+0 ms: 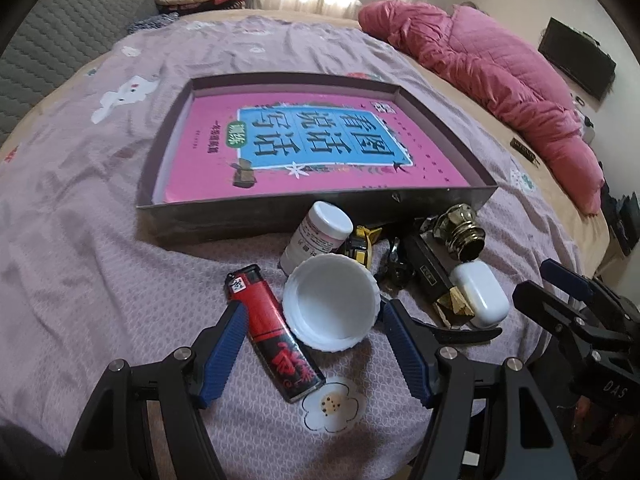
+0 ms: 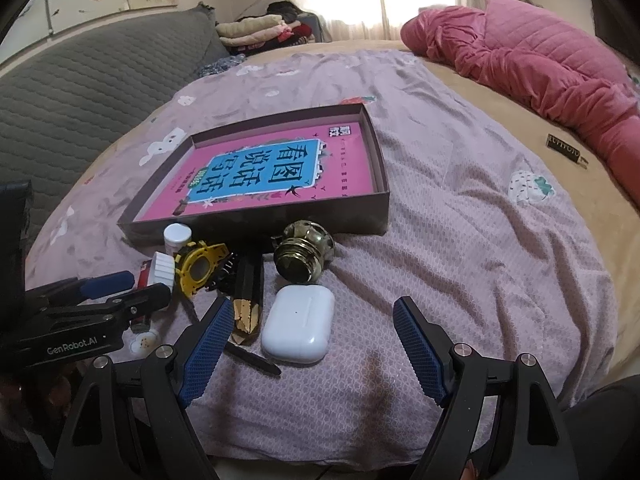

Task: Organize rigid objects
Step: 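Grasp the white cap with the left tool while the right tool grasps the brass knob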

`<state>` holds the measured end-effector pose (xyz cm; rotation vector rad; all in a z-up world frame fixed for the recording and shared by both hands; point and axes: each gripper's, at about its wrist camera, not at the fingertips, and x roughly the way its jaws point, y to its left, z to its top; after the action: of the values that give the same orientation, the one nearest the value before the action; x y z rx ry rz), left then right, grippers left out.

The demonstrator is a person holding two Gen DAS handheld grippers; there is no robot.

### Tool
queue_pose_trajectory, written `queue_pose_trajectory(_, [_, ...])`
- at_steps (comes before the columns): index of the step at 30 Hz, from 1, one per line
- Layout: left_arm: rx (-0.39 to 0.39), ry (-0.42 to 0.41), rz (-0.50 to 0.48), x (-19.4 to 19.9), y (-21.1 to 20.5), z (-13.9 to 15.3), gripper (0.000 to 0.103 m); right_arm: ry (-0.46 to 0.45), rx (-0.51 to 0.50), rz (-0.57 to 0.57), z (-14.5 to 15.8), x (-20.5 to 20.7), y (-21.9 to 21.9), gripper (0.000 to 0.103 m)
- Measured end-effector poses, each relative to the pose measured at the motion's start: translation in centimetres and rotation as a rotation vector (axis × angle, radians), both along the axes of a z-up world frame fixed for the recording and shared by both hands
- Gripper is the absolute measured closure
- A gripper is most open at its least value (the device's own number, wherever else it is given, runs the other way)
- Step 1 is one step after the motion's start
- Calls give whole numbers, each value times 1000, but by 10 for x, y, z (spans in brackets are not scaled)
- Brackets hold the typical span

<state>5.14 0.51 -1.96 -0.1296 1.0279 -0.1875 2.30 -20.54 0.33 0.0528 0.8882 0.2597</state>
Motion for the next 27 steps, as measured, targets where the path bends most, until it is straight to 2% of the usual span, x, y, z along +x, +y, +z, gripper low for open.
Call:
queue_pose_trajectory(7, [-37, 14, -46, 13, 6, -3, 36, 8, -6, 2, -5, 8, 1, 21])
queue_pose_trajectory(11, [-59, 12, -81, 18, 4, -3, 43, 11, -12, 0, -9, 19, 1, 21])
queue_pose_trajectory(15, [-72, 16, -110, 21, 1, -4, 45, 26, -17, -1, -13, 30, 1, 21])
queue_pose_trajectory(17, [-88, 22, -125, 23, 0, -4, 51, 28, -14, -7, -15, 35, 1, 21])
queue_pose_trajectory(27, [-92, 29, -143, 26, -2, -6, 51, 73, 22, -24, -27, 59, 10, 21])
